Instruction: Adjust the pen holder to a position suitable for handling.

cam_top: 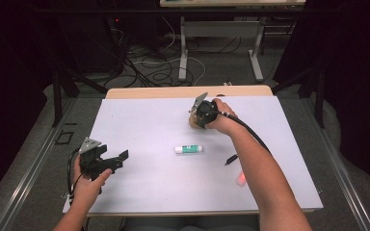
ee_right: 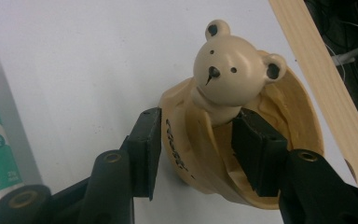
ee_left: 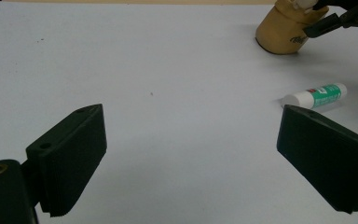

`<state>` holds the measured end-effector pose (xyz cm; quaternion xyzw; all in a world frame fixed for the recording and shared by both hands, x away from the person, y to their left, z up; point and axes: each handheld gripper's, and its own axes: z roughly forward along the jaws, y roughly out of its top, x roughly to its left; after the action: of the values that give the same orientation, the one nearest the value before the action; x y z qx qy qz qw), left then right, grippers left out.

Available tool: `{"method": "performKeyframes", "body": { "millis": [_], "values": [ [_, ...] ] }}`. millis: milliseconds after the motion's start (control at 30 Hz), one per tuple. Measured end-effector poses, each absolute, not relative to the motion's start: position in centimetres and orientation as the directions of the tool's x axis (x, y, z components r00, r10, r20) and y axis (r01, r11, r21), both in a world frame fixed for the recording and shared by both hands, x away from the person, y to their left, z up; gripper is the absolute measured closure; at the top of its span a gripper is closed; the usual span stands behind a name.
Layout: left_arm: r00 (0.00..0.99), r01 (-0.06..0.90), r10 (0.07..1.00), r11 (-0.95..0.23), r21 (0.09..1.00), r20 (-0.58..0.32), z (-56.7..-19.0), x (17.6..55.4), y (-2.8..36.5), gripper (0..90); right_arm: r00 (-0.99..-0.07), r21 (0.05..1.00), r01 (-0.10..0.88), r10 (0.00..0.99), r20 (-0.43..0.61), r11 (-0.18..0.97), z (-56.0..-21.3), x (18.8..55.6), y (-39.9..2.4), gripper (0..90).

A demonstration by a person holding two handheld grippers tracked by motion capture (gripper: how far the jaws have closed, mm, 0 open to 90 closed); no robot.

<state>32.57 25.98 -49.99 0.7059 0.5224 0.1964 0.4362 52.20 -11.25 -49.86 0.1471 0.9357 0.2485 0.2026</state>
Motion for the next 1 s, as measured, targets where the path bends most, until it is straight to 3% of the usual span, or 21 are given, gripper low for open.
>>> {"method": "performKeyframes", "body": {
  "millis": [333,800,1000],
  "values": [
    [0.377,0.568,0.908,-0.070,0.820,-0.184,-50.03,32.60,25.97,8.6,-0.879,0.520,0.201,0.388,-0.279,0.830,-49.97,52.07,-11.30,55.4],
    [0.375,0.569,0.907,-0.060,0.820,-0.194,-50.02,32.59,25.97,8.8,-0.882,0.478,0.189,0.362,-0.301,0.858,-50.00,51.77,-11.15,69.4],
    [0.372,0.572,0.907,-0.057,0.818,-0.197,-50.03,32.59,26.03,8.8,-0.884,0.464,0.195,0.359,-0.298,0.864,-50.48,51.79,-10.80,69.3]
  ]
}}
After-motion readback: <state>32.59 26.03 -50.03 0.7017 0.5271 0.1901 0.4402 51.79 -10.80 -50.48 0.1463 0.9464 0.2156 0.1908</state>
